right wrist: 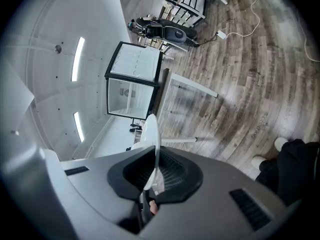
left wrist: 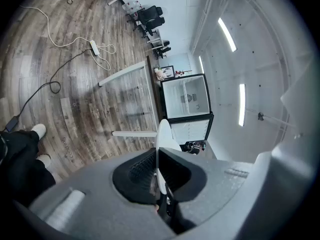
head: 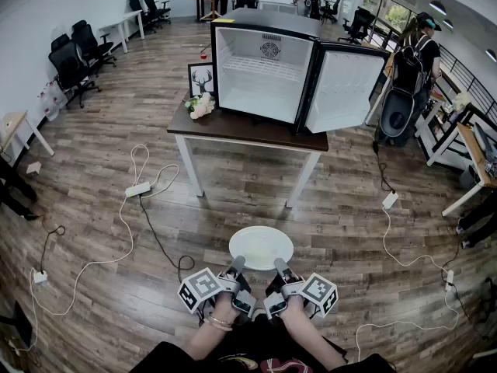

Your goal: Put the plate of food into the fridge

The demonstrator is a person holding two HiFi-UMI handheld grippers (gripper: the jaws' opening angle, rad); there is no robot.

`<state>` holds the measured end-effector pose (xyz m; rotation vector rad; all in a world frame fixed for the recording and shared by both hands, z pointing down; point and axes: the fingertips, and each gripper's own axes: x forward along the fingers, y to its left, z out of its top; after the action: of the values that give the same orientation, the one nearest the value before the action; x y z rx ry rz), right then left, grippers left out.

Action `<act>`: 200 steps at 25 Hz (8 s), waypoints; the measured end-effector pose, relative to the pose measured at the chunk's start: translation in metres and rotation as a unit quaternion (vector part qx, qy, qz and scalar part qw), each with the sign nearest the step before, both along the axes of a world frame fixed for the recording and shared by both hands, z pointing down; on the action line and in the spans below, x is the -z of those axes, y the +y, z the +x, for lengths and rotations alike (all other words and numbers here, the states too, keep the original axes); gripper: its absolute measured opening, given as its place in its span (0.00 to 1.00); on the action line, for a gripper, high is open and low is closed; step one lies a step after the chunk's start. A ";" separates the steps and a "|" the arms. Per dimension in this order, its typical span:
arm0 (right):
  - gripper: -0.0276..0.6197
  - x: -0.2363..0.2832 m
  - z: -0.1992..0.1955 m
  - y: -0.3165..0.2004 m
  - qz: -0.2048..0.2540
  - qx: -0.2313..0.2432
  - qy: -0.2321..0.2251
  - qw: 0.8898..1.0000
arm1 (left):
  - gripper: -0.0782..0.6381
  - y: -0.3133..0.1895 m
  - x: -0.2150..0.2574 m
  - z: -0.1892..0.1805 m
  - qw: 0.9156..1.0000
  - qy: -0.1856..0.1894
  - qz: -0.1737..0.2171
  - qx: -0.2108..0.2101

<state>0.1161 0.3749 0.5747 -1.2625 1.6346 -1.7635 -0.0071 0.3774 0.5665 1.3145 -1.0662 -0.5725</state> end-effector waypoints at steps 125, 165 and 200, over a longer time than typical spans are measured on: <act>0.10 0.005 -0.090 -0.532 0.029 -0.060 0.012 0.998 | 0.13 -0.547 0.003 -0.089 0.997 -0.001 0.016 -0.076; 0.10 -0.022 -0.068 -0.696 -0.023 -0.030 0.026 0.999 | 0.13 -0.706 -0.026 -0.067 0.999 -0.014 -0.023 -0.044; 0.11 -0.041 -0.066 -0.736 -0.061 -0.018 0.043 0.997 | 0.13 -0.745 -0.040 -0.066 0.997 -0.028 -0.070 -0.021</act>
<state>0.0502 -0.3613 0.6160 -1.4320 1.5596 -1.8350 -0.0726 -0.3676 0.6068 1.2332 -1.1015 -0.4240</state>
